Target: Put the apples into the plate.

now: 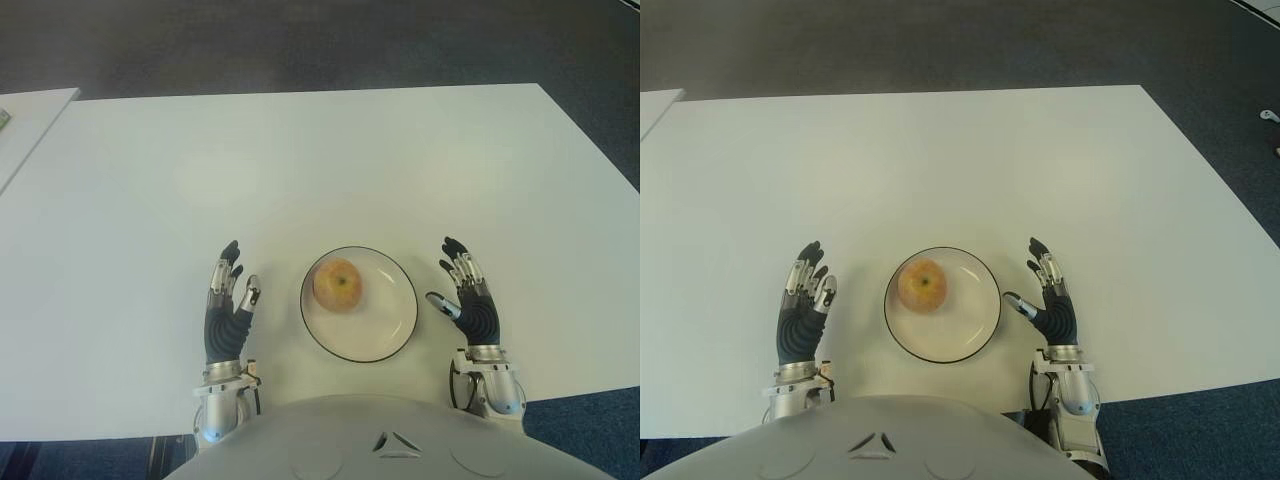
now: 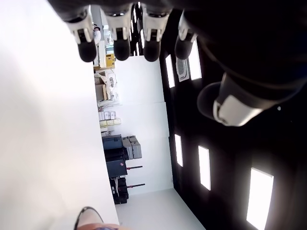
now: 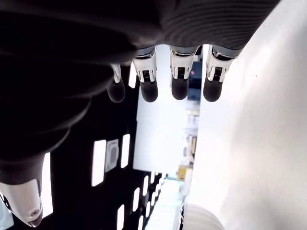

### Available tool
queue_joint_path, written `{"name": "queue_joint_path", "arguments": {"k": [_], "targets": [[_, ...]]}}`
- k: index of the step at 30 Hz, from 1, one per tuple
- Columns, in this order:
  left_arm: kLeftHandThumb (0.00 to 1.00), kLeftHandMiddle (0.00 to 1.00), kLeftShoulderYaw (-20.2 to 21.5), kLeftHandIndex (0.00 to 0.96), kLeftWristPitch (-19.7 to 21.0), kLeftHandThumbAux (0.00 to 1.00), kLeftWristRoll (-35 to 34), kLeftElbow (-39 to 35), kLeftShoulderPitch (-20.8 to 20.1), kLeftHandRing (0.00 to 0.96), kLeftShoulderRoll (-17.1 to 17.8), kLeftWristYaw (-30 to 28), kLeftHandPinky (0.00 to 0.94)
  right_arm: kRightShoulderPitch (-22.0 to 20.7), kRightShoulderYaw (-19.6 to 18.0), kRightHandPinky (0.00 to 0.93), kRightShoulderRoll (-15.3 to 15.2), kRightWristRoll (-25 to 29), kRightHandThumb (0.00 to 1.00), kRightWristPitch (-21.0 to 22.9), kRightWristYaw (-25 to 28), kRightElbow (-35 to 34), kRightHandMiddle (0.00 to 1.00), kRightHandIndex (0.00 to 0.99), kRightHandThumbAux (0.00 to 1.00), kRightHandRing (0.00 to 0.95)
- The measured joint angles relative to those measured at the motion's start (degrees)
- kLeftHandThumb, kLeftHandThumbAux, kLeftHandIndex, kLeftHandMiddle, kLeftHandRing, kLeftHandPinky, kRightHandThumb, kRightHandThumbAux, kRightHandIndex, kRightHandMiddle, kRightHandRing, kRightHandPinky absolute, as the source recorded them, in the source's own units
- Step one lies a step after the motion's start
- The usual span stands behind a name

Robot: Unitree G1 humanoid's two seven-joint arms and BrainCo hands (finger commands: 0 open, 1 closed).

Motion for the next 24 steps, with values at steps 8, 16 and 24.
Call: {"name": "queue_joint_path", "arguments": {"k": [8, 16, 24], "targets": [[0.073, 0.039, -0.34, 0.056, 0.11, 0.518, -0.91, -0.03, 0.44, 0.026, 0.03, 0.00, 0.040, 0.84, 0.18, 0.000, -0.01, 0.00, 0.043, 0.95, -0.01, -0.97, 0.000, 0.000, 0.620, 0.000], [0.077, 0.035, -0.46, 0.055, 0.06, 0.520, -0.89, -0.03, 0.48, 0.021, 0.03, 0.00, 0.028, 0.96, 0.25, 0.000, 0.04, 0.04, 0.040, 0.95, -0.01, -1.06, 0.000, 0.000, 0.625, 0.000], [0.074, 0.032, -0.65, 0.051, 0.07, 0.511, -0.90, -0.03, 0.76, 0.010, 0.05, 0.00, 0.011, 1.36, 0.61, 0.000, 0.08, 0.14, 0.040, 1.80, 0.08, -1.71, 0.000, 0.000, 0.623, 0.000]]}}
